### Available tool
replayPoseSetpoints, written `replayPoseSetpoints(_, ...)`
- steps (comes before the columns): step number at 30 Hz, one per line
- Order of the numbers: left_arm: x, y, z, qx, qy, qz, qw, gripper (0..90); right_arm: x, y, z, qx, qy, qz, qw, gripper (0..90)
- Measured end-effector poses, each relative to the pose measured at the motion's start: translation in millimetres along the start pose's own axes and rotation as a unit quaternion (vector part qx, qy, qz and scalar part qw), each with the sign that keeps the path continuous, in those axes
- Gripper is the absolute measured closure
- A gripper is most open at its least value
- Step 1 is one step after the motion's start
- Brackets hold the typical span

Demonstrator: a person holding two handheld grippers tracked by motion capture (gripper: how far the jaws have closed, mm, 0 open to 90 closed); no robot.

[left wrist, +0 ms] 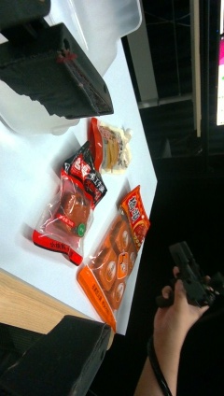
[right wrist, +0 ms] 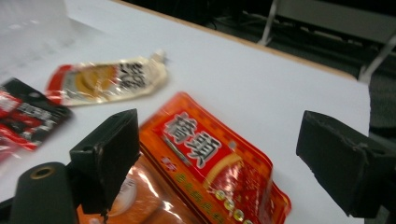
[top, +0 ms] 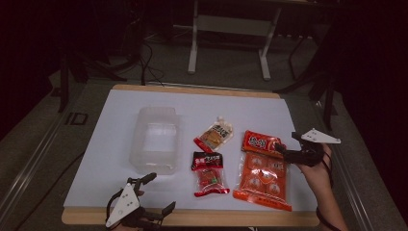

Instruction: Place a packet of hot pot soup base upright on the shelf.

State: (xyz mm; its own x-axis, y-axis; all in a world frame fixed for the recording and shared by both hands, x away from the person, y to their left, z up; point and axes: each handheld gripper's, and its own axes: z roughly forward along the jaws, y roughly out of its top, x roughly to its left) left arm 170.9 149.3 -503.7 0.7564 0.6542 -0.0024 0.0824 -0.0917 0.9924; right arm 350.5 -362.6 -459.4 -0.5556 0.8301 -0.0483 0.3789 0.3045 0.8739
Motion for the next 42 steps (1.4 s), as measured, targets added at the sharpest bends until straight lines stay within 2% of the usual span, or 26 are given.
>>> replayPoseSetpoints(7, 0.5, -0.7, 0.5, 0.003, -0.001, 0.0, 1.0, 0.1, -15.4, -18.4, 15.6, 0.034, -0.014, 0.014, 0.9992, 14.8)
replayPoseSetpoints(15, -0.1, -2.1, 2.3, 0.01, -0.006, 0.001, 0.9999, 0.1, -28.8, -35.0, 33.8, 0.06, -0.017, 0.033, 0.9975, 16.1)
replayPoseSetpoints(22, -0.1, -3.0, 3.4, 0.015, -0.009, 0.001, 0.9998, 0.1, -37.3, -48.8, 45.2, 0.088, -0.013, 0.053, 0.9946, 16.0)
replayPoseSetpoints(25, -0.1, -3.2, 3.8, 0.016, -0.01, 0.001, 0.9998, 0.1, -38.5, -51.8, 48.7, 0.098, -0.017, 0.052, 0.9937, 16.0)
replayPoseSetpoints(27, -0.4, -3.4, 4.2, 0.019, -0.011, 0.002, 0.9998, 0.1, -39.9, -57.0, 55.5, 0.118, -0.021, 0.051, 0.9915, 13.3)
replayPoseSetpoints(30, -0.5, -3.8, 4.6, 0.02, -0.011, 0.001, 0.9997, 0.1, -41.6, -59.8, 59.0, 0.124, -0.012, 0.066, 0.99, 11.1)
replayPoseSetpoints(34, -0.5, -4.4, 6.0, 0.024, -0.012, 0.003, 0.9996, 0.1, -38.7, -59.3, 61.0, 0.129, -0.014, 0.06, 0.9897, 11.0)
replayPoseSetpoints(38, -2.2, -4.4, 6.8, 0.026, -0.015, 0.005, 0.9995, 0.1, -36.5, -59.5, 60.2, 0.129, -0.011, 0.067, 0.9893, 16.7)
replayPoseSetpoints(42, -2.3, -4.4, 7.0, 0.027, -0.015, 0.005, 0.9995, 0.1, -31.4, -60.0, 57.8, 0.124, -0.015, 0.074, 0.9894, 26.1)
